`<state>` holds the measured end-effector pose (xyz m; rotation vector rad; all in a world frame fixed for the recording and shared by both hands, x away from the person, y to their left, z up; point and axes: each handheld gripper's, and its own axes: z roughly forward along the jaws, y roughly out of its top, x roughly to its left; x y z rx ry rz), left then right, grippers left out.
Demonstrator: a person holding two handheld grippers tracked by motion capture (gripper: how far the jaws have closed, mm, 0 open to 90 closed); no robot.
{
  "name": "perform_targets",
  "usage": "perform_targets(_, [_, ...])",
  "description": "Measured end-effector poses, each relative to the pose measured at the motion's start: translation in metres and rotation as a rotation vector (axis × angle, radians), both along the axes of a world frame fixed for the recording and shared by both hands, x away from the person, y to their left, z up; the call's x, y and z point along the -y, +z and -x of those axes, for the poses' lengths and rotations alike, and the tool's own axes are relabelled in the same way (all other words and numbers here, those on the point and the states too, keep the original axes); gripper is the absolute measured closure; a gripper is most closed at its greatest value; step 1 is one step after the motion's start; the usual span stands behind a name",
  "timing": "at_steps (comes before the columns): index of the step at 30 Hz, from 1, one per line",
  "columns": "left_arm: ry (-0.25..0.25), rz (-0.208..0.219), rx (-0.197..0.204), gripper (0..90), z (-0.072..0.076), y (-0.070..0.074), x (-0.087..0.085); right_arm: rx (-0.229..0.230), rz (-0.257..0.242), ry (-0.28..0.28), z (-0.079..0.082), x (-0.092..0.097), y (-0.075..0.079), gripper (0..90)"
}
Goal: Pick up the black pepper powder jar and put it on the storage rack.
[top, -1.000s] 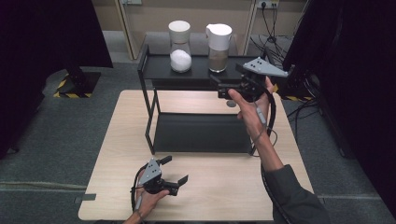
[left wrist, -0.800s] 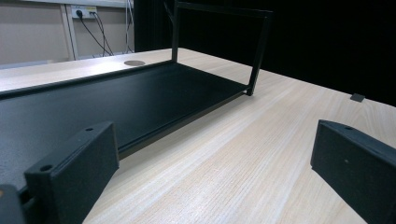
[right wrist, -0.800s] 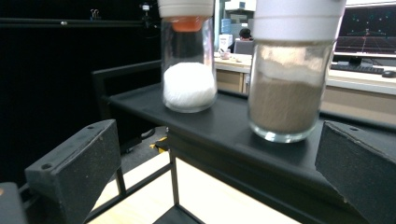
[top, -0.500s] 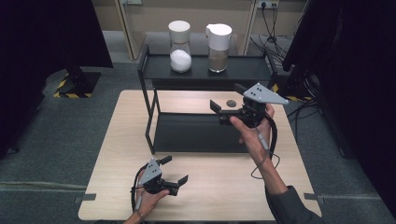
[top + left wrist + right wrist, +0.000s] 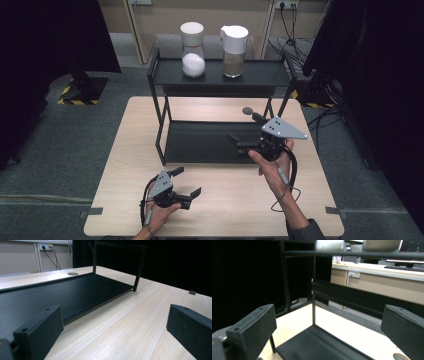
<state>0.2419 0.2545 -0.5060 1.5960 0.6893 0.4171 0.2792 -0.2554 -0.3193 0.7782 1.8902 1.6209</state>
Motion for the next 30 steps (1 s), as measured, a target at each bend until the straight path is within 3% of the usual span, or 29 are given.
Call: perform_targets(30, [0.006, 0.002, 0.000, 0.3, 0.001, 0.000, 0.000, -0.078, -0.020, 0.021, 0.039, 0.009, -0.107, 0.5])
